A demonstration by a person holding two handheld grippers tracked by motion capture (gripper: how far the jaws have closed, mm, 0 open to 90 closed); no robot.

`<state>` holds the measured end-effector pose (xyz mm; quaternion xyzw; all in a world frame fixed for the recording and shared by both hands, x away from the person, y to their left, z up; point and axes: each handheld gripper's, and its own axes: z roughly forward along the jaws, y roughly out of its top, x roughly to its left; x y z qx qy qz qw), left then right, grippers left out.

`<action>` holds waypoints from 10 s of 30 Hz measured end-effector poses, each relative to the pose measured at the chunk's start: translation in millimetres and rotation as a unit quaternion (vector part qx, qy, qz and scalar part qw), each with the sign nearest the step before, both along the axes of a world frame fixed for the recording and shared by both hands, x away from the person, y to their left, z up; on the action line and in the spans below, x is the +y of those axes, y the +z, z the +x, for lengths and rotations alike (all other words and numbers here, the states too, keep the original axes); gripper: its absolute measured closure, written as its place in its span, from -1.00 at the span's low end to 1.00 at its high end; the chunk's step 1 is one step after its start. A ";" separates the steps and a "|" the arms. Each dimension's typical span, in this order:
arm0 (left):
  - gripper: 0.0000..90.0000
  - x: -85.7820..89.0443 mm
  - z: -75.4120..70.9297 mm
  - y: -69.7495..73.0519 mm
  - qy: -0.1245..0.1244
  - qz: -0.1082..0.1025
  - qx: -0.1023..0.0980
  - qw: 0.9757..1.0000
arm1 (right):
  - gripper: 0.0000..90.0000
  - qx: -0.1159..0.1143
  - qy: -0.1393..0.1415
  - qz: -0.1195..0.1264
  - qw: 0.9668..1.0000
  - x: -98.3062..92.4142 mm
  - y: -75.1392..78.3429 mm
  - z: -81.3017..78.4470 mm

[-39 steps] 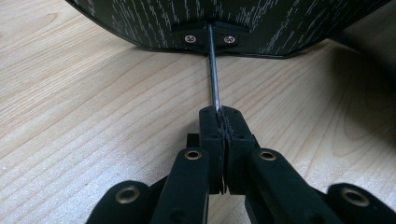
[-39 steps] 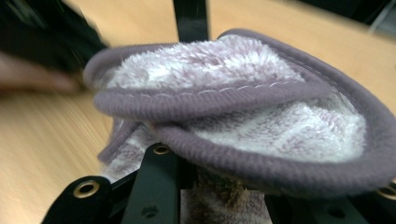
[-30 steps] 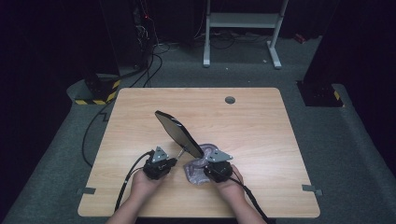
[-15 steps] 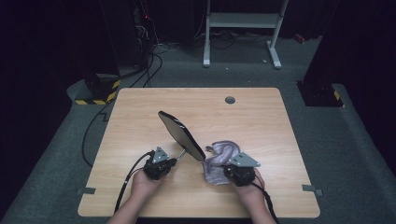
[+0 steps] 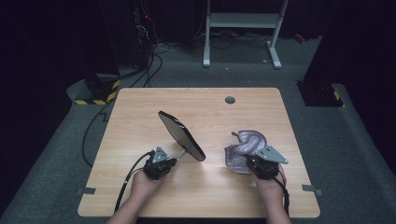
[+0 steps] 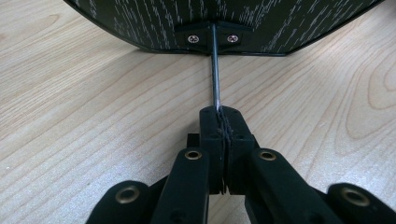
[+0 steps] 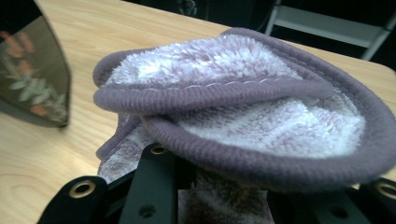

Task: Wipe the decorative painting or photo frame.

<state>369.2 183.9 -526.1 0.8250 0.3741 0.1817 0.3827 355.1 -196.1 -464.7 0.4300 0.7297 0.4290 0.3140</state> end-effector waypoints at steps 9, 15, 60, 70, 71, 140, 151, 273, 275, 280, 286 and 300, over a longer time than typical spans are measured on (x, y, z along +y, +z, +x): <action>0.96 -0.1 0.0 0.0 0.000 0.000 0.000 1.000 | 0.55 0.025 -0.039 -0.013 0.999 -22.8 -9.3 9.1; 0.96 0.0 0.0 0.0 0.000 -0.001 0.001 1.000 | 0.51 0.066 -0.053 -0.037 0.996 -25.4 -29.9 21.6; 0.95 -0.7 -0.2 0.0 0.000 -0.001 0.000 1.000 | 0.04 -0.026 0.008 0.031 0.999 5.1 31.8 -10.6; 0.94 -1.3 -0.8 -0.1 -0.005 -0.001 0.000 1.000 | 0.06 -0.007 0.046 0.033 0.998 40.0 29.5 -0.9; 0.93 -1.4 -1.1 0.0 -0.006 -0.001 0.002 1.000 | 0.07 -0.007 0.048 0.039 0.998 41.8 24.8 -1.6; 0.72 15.1 21.5 1.1 0.037 0.022 -0.012 0.999 | 0.09 0.025 0.073 0.002 0.997 47.6 -16.9 -32.0; 0.54 19.3 22.7 1.5 0.075 0.038 -0.021 0.996 | 0.09 0.026 0.079 -0.005 0.996 49.7 -18.6 -33.4; -0.09 72.2 -27.9 25.0 0.111 -0.113 -0.052 0.986 | 0.05 0.032 0.103 -0.011 0.994 81.5 -26.7 -14.4; -0.20 77.9 -36.3 25.2 0.109 -0.124 -0.053 0.985 | 0.03 0.028 0.101 -0.008 0.994 85.2 -24.6 -10.4; -0.46 84.7 -47.0 24.7 0.108 -0.093 -0.065 0.988 | -0.03 0.032 0.097 -0.008 0.995 93.2 -25.7 2.8; -0.59 94.6 -51.2 20.4 0.120 -0.091 -0.055 0.987 | -0.04 0.032 0.103 -0.006 0.994 103.3 -26.2 12.4; -0.60 80.4 -43.1 19.9 0.101 -0.089 -0.057 0.989 | -0.19 0.037 0.103 -0.012 0.994 99.2 -28.9 9.5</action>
